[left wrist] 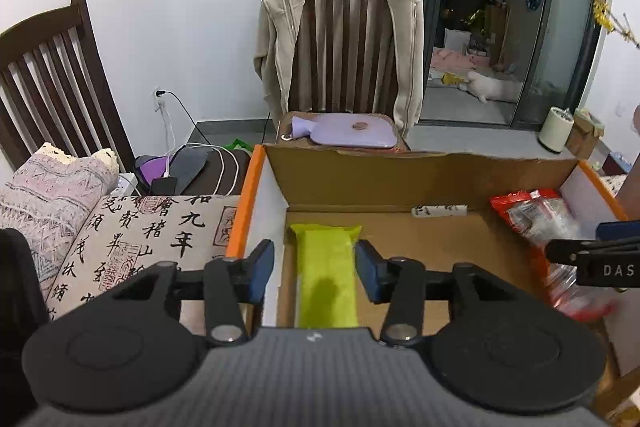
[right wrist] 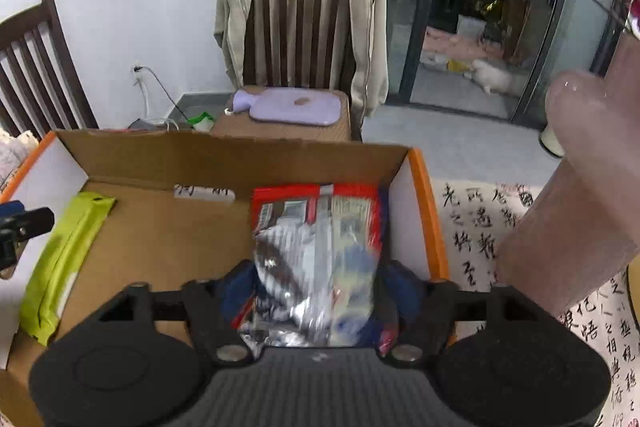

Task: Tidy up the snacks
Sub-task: 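Carry both snacks into the cardboard box and open both tools, then withdraw both tools from the box back toward the snack pile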

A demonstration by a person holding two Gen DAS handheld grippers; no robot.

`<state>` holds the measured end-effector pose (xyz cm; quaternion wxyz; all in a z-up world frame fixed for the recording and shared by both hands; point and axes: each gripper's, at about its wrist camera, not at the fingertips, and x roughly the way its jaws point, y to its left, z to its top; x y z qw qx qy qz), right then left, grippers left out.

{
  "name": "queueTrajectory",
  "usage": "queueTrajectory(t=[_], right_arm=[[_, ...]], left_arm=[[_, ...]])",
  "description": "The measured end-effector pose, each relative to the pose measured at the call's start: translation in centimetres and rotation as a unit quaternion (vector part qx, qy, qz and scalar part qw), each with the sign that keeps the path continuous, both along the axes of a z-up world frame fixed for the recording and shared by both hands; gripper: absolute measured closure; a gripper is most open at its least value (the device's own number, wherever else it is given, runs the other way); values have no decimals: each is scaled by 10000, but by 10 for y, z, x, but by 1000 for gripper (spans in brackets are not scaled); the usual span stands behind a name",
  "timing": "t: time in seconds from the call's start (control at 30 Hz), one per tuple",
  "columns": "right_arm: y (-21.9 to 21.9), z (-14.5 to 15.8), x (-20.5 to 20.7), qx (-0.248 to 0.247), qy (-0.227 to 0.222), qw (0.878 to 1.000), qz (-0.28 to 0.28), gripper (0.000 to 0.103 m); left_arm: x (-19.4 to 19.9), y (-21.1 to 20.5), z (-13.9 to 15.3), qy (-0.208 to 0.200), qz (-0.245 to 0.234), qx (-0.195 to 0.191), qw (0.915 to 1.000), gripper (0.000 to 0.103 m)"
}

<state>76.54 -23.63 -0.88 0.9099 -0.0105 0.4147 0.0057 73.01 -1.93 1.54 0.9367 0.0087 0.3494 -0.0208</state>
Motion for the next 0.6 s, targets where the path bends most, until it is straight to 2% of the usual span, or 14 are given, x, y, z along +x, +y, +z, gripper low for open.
queueTrajectory(t=[0.07, 0.17, 0.27, 0.3, 0.4, 0.47, 0.53, 0.6], right_arm=[[-3, 8, -8, 61, -186, 9998, -4, 21], [-11, 25, -20, 31, -374, 9993, 36, 21], [-15, 43, -40, 41, -431, 9990, 141, 21], [-15, 49, -49, 2, -460, 9987, 211, 20], [-16, 68, -87, -206, -669, 9968, 387, 17], [-22, 79, -118, -136, -811, 9956, 451, 16], [-29, 86, -155, 3, -944, 9940, 545, 16], [-34, 93, -192, 60, -1092, 9920, 633, 14]], left_arm=[[-4, -3, 10, -100, -90, 86, 9999, 50], [-21, -5, 32, -333, -195, 199, 9991, 44], [-44, -1, 54, -420, -232, 145, 9987, 41], [-54, 0, 60, -476, -288, 135, 9984, 37], [-95, 9, 82, -762, -237, 164, 9967, 21], [-126, 16, 94, -929, -190, 118, 9954, 19], [-157, 21, 103, -1058, -165, 26, 9943, 9], [-194, 25, 110, -1239, -143, -17, 9922, 5]])
